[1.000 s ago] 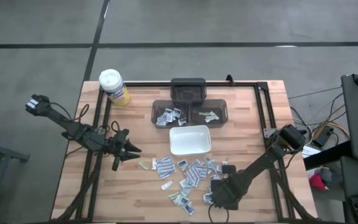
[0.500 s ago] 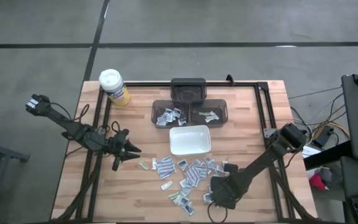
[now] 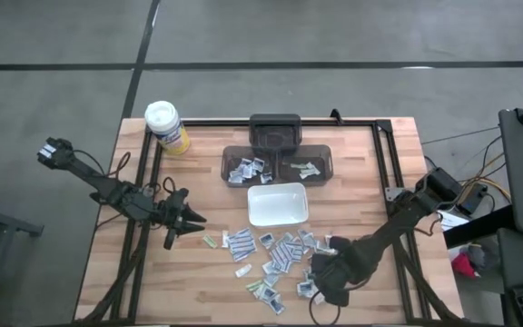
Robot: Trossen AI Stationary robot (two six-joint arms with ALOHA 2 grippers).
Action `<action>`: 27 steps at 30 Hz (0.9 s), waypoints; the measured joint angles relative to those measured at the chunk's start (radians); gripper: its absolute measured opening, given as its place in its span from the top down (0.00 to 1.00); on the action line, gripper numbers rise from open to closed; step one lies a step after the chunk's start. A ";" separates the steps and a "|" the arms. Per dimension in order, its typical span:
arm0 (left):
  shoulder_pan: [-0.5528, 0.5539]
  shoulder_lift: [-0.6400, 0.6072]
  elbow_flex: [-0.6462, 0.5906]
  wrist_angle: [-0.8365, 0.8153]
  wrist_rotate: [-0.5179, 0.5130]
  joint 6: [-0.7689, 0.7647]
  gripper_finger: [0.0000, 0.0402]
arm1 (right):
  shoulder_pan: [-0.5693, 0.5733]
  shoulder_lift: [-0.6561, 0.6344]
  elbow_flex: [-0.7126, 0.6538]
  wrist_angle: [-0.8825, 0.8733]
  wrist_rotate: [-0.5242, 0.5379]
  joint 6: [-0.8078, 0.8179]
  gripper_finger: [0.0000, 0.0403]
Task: Pick & Place First Aid Supplies
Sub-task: Put the alcohol pad into the bottom left black bin
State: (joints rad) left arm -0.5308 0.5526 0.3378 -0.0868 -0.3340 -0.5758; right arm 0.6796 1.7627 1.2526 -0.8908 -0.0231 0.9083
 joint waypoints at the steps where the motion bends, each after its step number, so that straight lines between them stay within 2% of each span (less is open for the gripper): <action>1: 0.000 0.000 0.000 0.000 0.000 0.000 0.70 | 0.000 0.000 0.000 0.012 0.000 -0.013 0.98; 9: 0.000 0.000 0.000 0.000 0.000 0.000 0.70 | -0.001 0.042 -0.003 0.071 -0.007 -0.048 0.97; 20: 0.000 0.000 0.000 0.000 0.000 -0.001 0.70 | -0.017 0.106 -0.013 0.085 -0.007 -0.067 0.76; 27: 0.000 0.000 0.000 0.000 0.000 -0.006 0.70 | -0.017 0.139 -0.035 0.087 -0.004 -0.083 0.72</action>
State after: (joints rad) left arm -0.5304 0.5529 0.3378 -0.0872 -0.3344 -0.5818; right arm 0.6626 1.9018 1.2173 -0.8037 -0.0268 0.8257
